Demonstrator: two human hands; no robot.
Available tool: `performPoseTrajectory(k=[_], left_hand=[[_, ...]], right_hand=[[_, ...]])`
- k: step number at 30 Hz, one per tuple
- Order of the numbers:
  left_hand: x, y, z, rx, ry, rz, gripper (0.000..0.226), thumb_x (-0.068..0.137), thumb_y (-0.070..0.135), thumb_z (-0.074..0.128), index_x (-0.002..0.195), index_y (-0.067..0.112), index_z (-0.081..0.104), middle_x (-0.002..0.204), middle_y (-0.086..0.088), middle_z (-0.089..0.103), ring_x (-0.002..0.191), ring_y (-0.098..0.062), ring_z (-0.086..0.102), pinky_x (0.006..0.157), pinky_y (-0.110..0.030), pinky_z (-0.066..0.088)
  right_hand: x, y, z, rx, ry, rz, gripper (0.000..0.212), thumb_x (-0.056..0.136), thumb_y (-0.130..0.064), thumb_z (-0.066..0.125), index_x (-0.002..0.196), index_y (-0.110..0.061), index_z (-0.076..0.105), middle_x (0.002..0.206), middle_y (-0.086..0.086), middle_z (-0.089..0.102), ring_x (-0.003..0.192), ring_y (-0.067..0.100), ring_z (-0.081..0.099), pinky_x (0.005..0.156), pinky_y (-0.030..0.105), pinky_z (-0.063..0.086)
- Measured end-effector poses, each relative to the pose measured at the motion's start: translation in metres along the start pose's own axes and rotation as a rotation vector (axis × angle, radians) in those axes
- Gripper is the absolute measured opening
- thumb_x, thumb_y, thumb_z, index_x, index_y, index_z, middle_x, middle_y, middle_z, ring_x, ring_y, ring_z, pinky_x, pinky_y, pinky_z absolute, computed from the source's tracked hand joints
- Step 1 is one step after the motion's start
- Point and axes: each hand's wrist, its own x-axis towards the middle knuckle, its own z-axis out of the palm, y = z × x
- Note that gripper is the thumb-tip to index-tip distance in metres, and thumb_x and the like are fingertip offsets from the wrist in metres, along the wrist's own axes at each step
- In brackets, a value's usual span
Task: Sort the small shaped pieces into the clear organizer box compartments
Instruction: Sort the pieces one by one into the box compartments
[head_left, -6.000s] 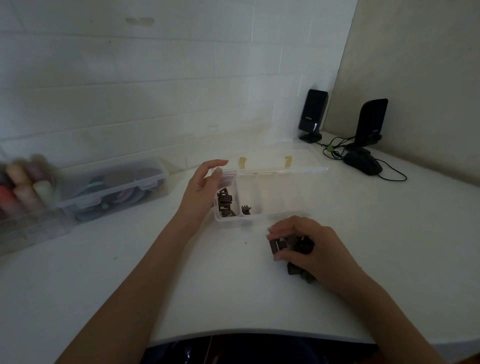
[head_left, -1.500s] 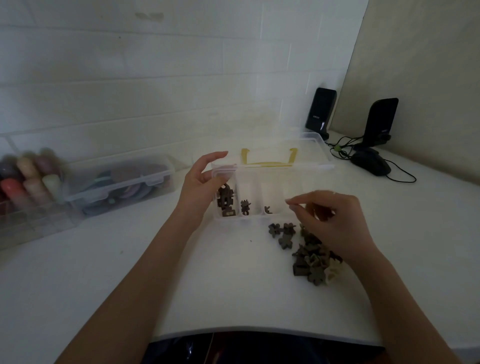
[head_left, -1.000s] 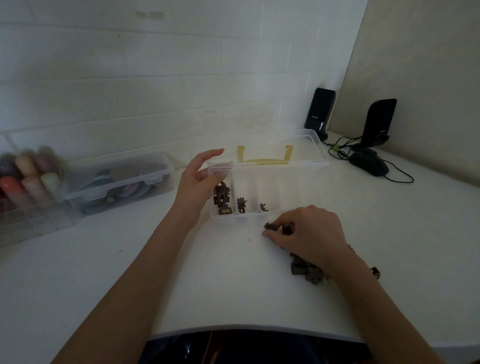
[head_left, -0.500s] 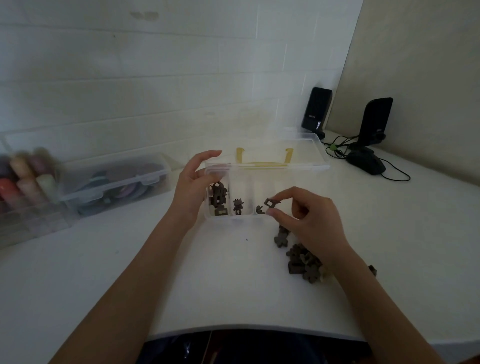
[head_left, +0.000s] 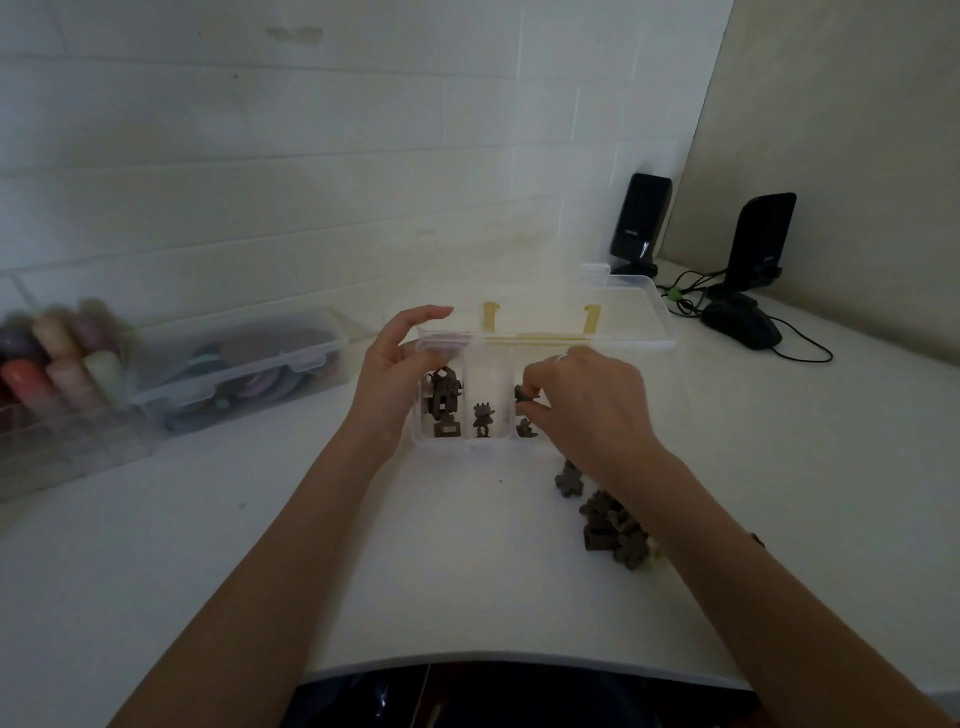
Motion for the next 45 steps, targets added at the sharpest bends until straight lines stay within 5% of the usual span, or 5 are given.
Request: performPoseTrajectory(k=[10, 17, 21, 35, 45], left_hand=[[0.0, -0.001, 0.001, -0.007, -0.001, 0.004, 0.042, 0.085, -0.004, 0.057, 0.105, 0.033, 0.065, 0.079, 0.0, 0.071, 0.079, -0.028, 0.056, 0.065, -0.032, 0.049], [0.0, -0.002, 0.002, 0.008, 0.017, 0.01, 0.038, 0.086, -0.001, 0.06, 0.106, 0.03, 0.065, 0.081, -0.005, 0.071, 0.079, -0.03, 0.054, 0.07, -0.038, 0.047], [0.0, -0.002, 0.002, 0.021, 0.029, 0.009, 0.04, 0.086, 0.0, 0.061, 0.101, 0.035, 0.066, 0.078, -0.003, 0.07, 0.079, -0.03, 0.053, 0.073, -0.041, 0.046], [-0.002, 0.001, 0.002, 0.033, 0.038, -0.008, 0.036, 0.086, 0.001, 0.061, 0.102, 0.032, 0.064, 0.082, -0.003, 0.07, 0.08, -0.028, 0.057, 0.073, -0.04, 0.049], [-0.001, -0.001, 0.002, 0.045, 0.04, -0.002, 0.039, 0.085, 0.001, 0.061, 0.1, 0.037, 0.066, 0.084, -0.008, 0.067, 0.079, -0.029, 0.055, 0.074, -0.043, 0.047]], right_hand=[[0.008, -0.002, 0.005, -0.188, -0.165, -0.101, 0.019, 0.088, -0.017, 0.055, 0.095, -0.027, 0.069, 0.079, -0.006, 0.05, 0.072, 0.013, 0.038, 0.062, 0.027, 0.027], [-0.026, 0.021, -0.006, 0.333, 0.047, 0.082, 0.017, 0.092, -0.039, 0.05, 0.096, -0.034, 0.066, 0.079, -0.018, 0.057, 0.066, 0.001, 0.049, 0.056, 0.015, 0.037], [-0.055, 0.037, -0.01, 0.484, -0.049, 0.039, 0.018, 0.084, -0.044, 0.054, 0.092, -0.038, 0.069, 0.059, -0.012, 0.063, 0.049, 0.006, 0.053, 0.052, 0.022, 0.049], [-0.071, 0.043, 0.009, 0.396, -0.202, 0.195, 0.02, 0.084, -0.054, 0.053, 0.099, -0.051, 0.066, 0.087, -0.027, 0.068, 0.072, -0.002, 0.056, 0.06, 0.01, 0.037], [-0.072, 0.044, 0.019, 0.595, -0.069, 0.236, 0.006, 0.079, -0.031, 0.068, 0.079, -0.033, 0.074, 0.07, -0.01, 0.071, 0.064, 0.012, 0.063, 0.062, 0.031, 0.052]])
